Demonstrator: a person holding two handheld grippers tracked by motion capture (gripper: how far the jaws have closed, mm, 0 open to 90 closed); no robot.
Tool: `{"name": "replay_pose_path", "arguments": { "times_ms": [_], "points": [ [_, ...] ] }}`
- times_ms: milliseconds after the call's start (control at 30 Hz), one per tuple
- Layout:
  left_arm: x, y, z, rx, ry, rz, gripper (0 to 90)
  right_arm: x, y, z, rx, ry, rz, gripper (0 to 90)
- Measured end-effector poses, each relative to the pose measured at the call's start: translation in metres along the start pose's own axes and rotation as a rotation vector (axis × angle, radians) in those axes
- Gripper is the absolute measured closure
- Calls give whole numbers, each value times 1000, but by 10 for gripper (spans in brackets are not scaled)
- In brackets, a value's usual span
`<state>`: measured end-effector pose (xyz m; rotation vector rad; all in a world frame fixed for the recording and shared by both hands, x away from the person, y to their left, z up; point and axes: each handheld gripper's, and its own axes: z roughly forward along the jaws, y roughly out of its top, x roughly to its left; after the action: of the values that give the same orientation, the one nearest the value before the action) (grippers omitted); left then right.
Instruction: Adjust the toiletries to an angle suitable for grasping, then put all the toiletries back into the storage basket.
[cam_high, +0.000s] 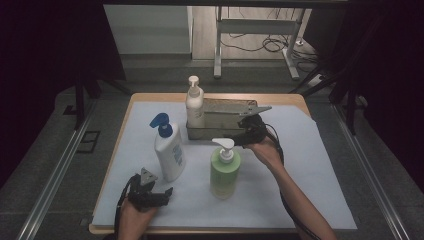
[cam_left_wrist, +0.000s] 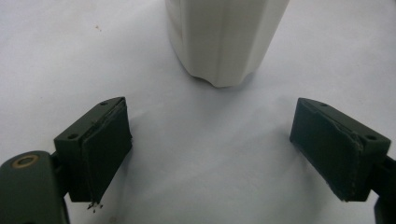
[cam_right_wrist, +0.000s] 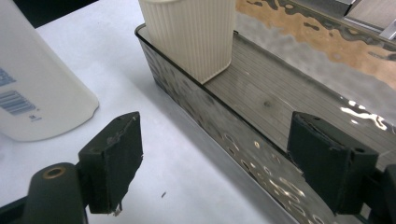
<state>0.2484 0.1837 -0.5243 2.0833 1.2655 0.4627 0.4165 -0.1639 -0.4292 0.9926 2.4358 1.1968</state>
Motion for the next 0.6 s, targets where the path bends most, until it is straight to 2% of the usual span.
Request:
{"name": "replay_pose_path", "arguments": {
  "times_ms": [300, 600],
  "points": [
    [0, 0, 0, 0, 0, 0, 120, 1, -12, -13, 19, -8, -25, 155],
    [0, 0, 0, 0, 0, 0, 120, 5, -23, -26, 19, 4, -36, 146]
  ]
}}
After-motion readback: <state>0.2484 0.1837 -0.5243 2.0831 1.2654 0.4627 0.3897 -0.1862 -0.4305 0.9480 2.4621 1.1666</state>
